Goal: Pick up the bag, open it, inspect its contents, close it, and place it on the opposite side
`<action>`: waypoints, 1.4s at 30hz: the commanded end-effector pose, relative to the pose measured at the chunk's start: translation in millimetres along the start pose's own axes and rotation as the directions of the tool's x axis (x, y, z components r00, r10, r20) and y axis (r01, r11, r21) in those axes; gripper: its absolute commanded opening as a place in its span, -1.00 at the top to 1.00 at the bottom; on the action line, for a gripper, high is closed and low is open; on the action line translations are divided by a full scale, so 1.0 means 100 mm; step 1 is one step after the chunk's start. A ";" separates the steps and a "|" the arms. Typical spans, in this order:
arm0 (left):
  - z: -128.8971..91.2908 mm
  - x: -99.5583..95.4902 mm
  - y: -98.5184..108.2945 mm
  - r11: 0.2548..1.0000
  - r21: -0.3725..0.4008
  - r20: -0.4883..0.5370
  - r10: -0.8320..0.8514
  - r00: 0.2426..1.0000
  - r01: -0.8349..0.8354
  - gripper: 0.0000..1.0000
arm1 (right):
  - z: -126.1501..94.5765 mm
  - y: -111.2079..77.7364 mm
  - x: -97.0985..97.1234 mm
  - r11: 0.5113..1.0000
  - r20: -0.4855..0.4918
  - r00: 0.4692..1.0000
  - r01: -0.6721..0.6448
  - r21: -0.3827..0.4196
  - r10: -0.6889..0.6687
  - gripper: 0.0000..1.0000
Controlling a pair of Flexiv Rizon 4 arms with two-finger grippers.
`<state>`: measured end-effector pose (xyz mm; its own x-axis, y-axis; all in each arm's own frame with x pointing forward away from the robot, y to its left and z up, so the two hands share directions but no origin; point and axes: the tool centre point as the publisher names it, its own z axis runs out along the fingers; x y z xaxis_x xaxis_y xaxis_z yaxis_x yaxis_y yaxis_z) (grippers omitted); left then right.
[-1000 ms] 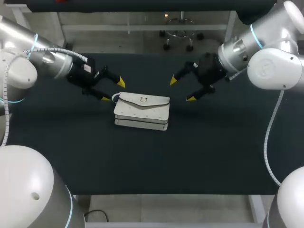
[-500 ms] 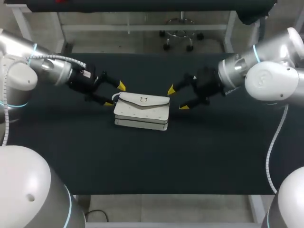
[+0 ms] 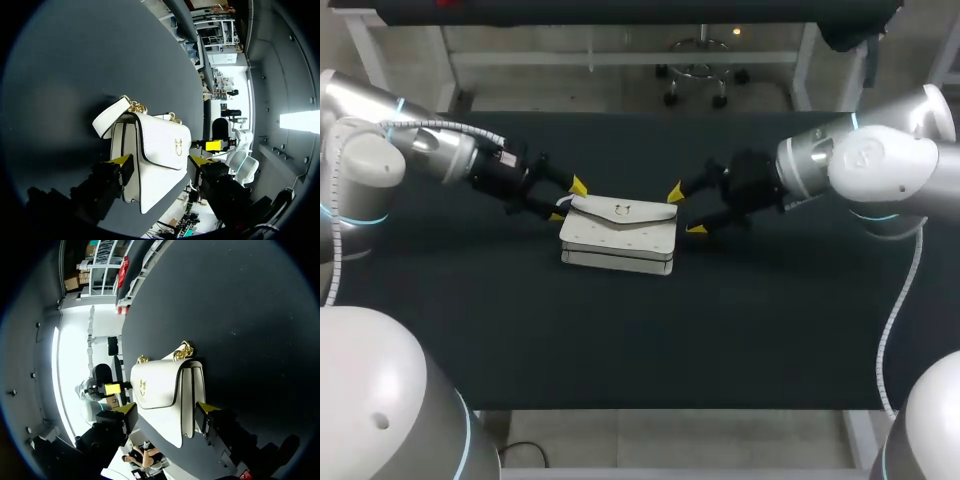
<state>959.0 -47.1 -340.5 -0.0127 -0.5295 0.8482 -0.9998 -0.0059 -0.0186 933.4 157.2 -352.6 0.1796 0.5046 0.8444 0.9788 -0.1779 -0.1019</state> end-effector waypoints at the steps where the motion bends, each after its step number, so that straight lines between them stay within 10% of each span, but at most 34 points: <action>1: 0.02 -0.02 -0.03 1.000 -0.012 -0.011 0.015 1.000 -0.015 -0.42 | 0.07 0.07 -0.04 1.000 -0.018 1.000 -0.003 0.021 0.004 -0.49; 15: 0.08 -0.10 -0.06 0.999 -0.026 -0.036 0.025 0.999 -0.026 -0.19 | 0.16 0.06 -0.03 0.998 -0.065 0.997 -0.026 0.053 0.029 0.02; 25: 0.12 -0.15 -0.09 0.999 -0.029 -0.052 0.019 0.998 -0.021 -0.08 | 0.29 0.04 -0.05 0.996 -0.071 0.997 -0.032 0.085 0.038 0.01; 32: 0.15 -0.18 -0.11 0.999 -0.038 -0.060 0.014 0.998 -0.016 0.22 | 0.33 0.05 -0.10 0.994 -0.065 0.996 -0.049 0.094 0.055 0.16; 36: 0.15 -0.18 -0.11 0.999 -0.038 -0.059 0.013 0.998 -0.015 0.98 | 0.33 0.05 -0.10 0.994 -0.068 0.996 -0.052 0.094 0.059 0.54; 38: 0.15 -0.18 -0.11 0.999 -0.036 -0.057 0.012 0.998 -0.014 1.00 | 0.32 0.05 -0.10 0.994 -0.071 0.996 -0.051 0.093 0.058 1.00; 42: 0.16 -0.19 -0.10 0.999 -0.033 -0.053 0.008 0.999 -0.010 1.00 | 0.32 0.05 -0.09 0.995 -0.076 0.995 -0.051 0.091 0.058 1.00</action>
<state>969.5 -50.0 -362.5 -0.0226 -0.4854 0.8740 -0.9995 0.0296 -0.0094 939.5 179.5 -376.6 0.2278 0.4314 0.8730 0.9732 -0.1294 -0.1899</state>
